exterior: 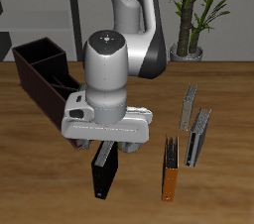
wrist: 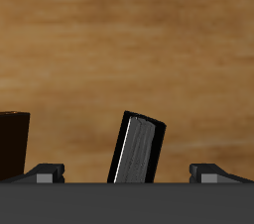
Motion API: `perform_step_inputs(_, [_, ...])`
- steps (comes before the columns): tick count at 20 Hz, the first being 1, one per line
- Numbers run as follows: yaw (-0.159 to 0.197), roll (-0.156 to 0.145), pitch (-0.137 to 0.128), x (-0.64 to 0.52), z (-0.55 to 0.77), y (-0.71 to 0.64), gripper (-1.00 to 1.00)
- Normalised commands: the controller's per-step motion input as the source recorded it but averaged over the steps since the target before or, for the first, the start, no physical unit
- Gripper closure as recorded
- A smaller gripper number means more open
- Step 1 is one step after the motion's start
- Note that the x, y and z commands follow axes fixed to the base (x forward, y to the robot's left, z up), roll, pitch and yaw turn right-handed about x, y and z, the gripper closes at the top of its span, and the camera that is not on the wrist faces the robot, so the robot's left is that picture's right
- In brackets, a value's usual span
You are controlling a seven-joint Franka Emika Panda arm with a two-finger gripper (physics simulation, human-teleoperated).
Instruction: Place the green book into the right desk caddy's left compartment and place the black book into the right desk caddy's right compartment and place the orange book into the right desk caddy's right compartment
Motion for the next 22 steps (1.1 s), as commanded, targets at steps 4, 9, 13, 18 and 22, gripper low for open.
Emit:
perform_step_inputs(4, [-0.03,-0.018,0.01,0.06,-0.14,-0.09,-1.0])
perform_step_inputs(9, [-0.03,-0.013,0.035,0.1,-0.3,-0.08,-1.0])
perform_step_inputs(13, [-0.033,-0.014,0.039,0.08,-0.28,-0.02,1.0])
perform_step_inputs(18, [0.001,-0.001,0.013,0.01,-0.13,-0.09,1.0])
perform_step_inputs(22, [0.022,-0.013,-0.024,-0.14,0.2,-0.03,1.0])
